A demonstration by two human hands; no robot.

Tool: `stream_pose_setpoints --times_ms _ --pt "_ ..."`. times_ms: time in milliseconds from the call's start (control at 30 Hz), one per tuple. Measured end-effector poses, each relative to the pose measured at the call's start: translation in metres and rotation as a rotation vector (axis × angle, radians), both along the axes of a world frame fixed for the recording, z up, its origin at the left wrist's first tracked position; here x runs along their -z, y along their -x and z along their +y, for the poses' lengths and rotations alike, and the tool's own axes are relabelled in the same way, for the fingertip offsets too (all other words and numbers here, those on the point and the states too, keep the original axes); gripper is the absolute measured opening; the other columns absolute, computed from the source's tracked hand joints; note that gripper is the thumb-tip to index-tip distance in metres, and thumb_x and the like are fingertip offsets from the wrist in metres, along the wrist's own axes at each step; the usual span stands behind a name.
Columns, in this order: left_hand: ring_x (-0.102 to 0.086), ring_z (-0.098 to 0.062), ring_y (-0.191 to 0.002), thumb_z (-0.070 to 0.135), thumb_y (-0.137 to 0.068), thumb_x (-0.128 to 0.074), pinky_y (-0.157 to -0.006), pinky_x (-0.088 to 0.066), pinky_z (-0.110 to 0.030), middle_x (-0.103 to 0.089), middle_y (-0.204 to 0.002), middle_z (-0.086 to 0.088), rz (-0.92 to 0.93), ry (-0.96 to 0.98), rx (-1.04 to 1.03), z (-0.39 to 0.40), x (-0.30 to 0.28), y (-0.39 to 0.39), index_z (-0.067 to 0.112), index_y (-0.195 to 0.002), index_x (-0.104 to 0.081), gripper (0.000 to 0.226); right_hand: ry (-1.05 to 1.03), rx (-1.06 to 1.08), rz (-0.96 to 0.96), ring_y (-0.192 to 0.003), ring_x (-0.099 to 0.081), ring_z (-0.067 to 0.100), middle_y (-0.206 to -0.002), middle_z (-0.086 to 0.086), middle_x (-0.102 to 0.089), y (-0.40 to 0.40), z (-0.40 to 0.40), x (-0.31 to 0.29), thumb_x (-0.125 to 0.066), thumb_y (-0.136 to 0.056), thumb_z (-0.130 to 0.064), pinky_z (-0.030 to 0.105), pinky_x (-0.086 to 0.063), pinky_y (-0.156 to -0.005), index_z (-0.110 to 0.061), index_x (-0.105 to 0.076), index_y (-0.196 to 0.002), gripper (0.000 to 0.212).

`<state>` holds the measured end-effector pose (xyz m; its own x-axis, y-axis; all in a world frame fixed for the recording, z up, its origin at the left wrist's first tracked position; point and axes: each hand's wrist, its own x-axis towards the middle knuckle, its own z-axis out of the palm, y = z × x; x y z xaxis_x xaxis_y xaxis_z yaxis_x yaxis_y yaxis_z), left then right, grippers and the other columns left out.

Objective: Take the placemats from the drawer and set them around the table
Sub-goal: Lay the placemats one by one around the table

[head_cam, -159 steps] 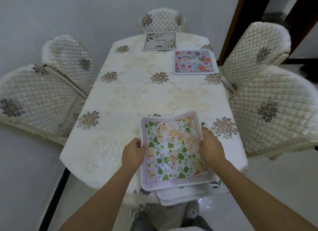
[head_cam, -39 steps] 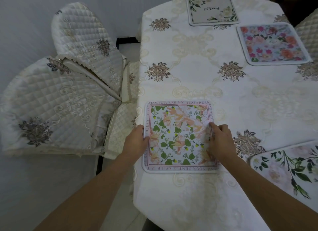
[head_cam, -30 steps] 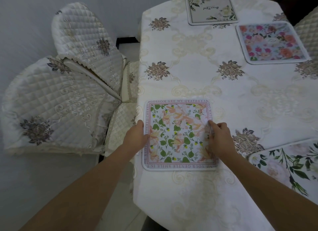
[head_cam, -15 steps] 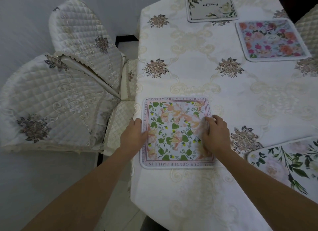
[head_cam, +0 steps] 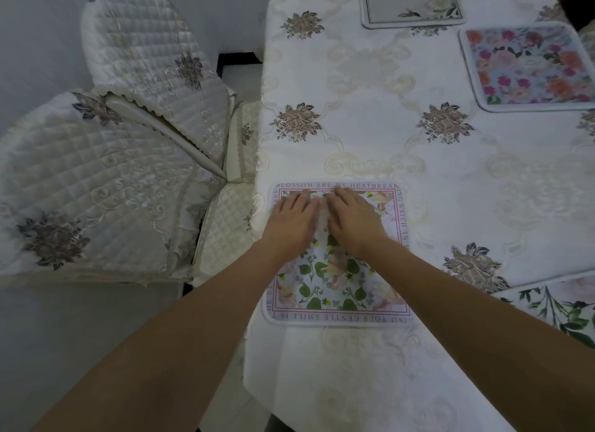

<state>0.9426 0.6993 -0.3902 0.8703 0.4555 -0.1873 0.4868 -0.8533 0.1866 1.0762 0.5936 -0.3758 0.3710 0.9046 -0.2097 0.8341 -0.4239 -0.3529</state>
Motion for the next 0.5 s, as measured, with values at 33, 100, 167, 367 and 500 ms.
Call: stream_pose_setpoints --times_ms 33,100,167,367,500 --pt "-0.018 -0.031 -0.147 0.028 -0.102 -0.035 -0.119 -0.019 -0.048 -0.022 -0.16 -0.01 0.021 0.005 0.009 0.0 0.002 -0.003 0.013 -0.153 -0.025 0.054 0.014 -0.014 -0.001 -0.149 -0.012 0.023 -0.161 0.005 -0.019 0.001 0.004 0.002 -0.036 -0.102 -0.03 0.041 -0.011 -0.12 -0.015 -0.027 -0.152 0.052" --pt "-0.02 -0.032 -0.146 0.034 -0.102 -0.033 -0.117 -0.022 -0.05 -0.023 -0.16 -0.009 0.039 -0.013 0.007 0.0 0.005 -0.005 0.013 -0.153 -0.026 0.055 0.046 -0.023 -0.006 -0.149 -0.01 0.023 -0.162 0.004 -0.016 0.003 0.007 0.008 -0.034 -0.103 -0.034 0.041 -0.01 -0.121 -0.017 -0.024 -0.153 0.054" --pt "-0.026 -0.032 -0.143 0.037 -0.103 -0.032 -0.115 -0.027 -0.049 -0.03 -0.156 -0.01 0.021 -0.03 -0.002 0.0 0.004 -0.007 0.012 -0.15 -0.032 0.054 0.057 -0.031 -0.023 -0.15 -0.009 0.022 -0.162 0.003 -0.014 0.002 0.005 0.01 -0.035 -0.102 -0.036 0.041 -0.009 -0.12 -0.019 -0.021 -0.154 0.056" --pt "-0.034 -0.028 -0.137 0.039 -0.102 -0.033 -0.106 -0.035 -0.047 -0.038 -0.151 -0.009 0.03 -0.063 -0.025 0.006 -0.004 -0.005 0.015 -0.145 -0.041 0.05 0.081 -0.017 -0.027 -0.149 -0.012 0.021 -0.162 0.001 -0.017 -0.012 -0.006 0.005 -0.036 -0.101 -0.038 0.042 -0.012 -0.119 -0.021 -0.024 -0.153 0.057" --pt "-0.03 -0.027 -0.14 0.041 -0.101 -0.031 -0.107 -0.033 -0.049 -0.033 -0.153 -0.009 0.104 -0.057 -0.103 0.019 -0.005 0.009 0.018 -0.147 -0.036 0.052 0.113 0.081 -0.031 -0.148 -0.014 0.022 -0.162 0.001 -0.016 -0.03 -0.027 0.001 -0.037 -0.1 -0.037 0.041 -0.014 -0.118 -0.02 -0.023 -0.153 0.058"
